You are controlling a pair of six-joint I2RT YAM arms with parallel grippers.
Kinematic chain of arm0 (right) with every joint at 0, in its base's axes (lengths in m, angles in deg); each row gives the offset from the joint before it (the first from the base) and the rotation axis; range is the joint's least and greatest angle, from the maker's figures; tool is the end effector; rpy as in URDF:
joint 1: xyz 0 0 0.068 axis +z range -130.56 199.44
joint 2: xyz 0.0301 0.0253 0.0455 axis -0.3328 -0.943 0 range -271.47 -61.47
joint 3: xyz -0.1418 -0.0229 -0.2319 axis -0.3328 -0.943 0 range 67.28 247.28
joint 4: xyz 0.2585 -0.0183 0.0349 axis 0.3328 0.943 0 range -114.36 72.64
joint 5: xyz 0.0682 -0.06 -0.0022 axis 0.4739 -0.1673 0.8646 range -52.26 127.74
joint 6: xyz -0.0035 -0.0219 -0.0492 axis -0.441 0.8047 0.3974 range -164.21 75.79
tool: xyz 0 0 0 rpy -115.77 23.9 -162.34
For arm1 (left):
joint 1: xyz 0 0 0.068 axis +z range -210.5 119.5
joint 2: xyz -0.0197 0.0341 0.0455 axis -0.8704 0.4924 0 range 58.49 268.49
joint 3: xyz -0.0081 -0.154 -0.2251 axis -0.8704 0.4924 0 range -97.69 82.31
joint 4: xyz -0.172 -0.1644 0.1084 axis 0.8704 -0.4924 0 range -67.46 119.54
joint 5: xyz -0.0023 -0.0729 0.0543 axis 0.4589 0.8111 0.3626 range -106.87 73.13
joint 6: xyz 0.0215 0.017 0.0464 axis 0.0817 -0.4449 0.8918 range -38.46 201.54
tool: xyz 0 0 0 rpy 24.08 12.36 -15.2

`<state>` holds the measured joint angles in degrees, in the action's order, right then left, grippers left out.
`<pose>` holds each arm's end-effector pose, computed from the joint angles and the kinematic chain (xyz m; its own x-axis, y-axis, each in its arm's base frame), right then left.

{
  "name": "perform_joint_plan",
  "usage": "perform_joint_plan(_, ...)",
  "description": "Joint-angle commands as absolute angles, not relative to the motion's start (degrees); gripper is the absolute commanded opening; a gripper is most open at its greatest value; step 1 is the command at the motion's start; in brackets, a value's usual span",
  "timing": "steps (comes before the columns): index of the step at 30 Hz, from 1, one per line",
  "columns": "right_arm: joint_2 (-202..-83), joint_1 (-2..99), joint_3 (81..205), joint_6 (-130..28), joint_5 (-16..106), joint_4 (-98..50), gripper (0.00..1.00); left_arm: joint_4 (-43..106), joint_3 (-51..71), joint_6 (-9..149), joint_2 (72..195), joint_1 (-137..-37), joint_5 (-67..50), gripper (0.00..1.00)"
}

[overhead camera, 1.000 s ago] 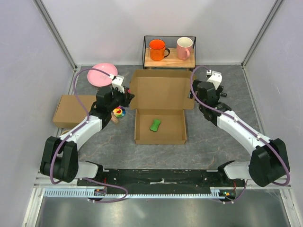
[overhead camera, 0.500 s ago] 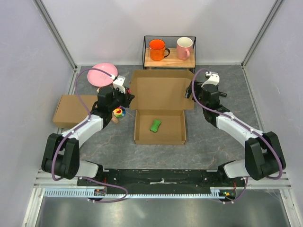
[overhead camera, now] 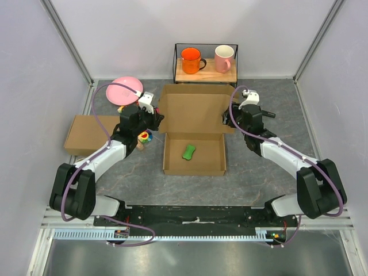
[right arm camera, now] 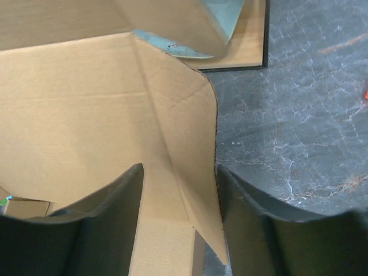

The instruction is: Fold the paper box

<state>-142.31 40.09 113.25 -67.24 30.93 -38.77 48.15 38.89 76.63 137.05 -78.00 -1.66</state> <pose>0.2970 0.1074 0.2450 -0.3973 0.2653 -0.8785 -0.0988 0.9394 0.3284 0.2894 -0.1010 0.2495 -0.3156 0.0130 -0.9488 0.5049 0.8489 -0.1564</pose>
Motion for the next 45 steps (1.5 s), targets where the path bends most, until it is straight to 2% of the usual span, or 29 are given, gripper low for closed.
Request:
perform_joint_plan(1,-139.2,43.6,113.9,-65.9,26.4,-36.9,0.53,52.4,38.9,76.5,133.9,-79.7,-5.0,0.02)
perform_joint_plan(5,-139.4,46.8,114.3,-65.1,22.1,-34.5,0.36,55.2,41.9,75.1,132.8,-82.3,-7.5,0.02)
perform_joint_plan(9,-139.3,48.9,113.3,-66.1,19.5,-33.4,0.27,59.3,44.9,74.0,131.7,-84.7,-9.7,0.02)
perform_joint_plan(13,-139.1,51.5,112.4,-67.8,14.9,-32.3,0.13,61.3,46.4,73.8,132.4,-86.9,-13.8,0.02)
perform_joint_plan(19,-138.5,54.6,110.9,-69.4,8.7,-29.6,0.0,62.8,48.1,72.2,132.2,-87.8,-19.0,0.03)
perform_joint_plan(24,-139.5,57.5,109.8,-73.6,3.7,-27.4,0.0,63.0,48.0,69.9,131.6,-89.9,-23.1,0.03)
perform_joint_plan(36,-142.5,64.0,113.1,-82.4,-4.6,-20.1,0.0,59.1,47.1,55.0,133.2,-100.7,-42.8,0.04)
perform_joint_plan(41,-142.2,65.1,113.4,-83.2,-5.4,-18.0,0.0,63.9,51.5,55.9,133.9,-103.4,-45.2,0.04)
perform_joint_plan(45,-139.3,65.1,114.6,-79.4,-4.1,-14.3,0.02,67.0,54.2,63.1,132.7,-103.5,-46.5,0.02)
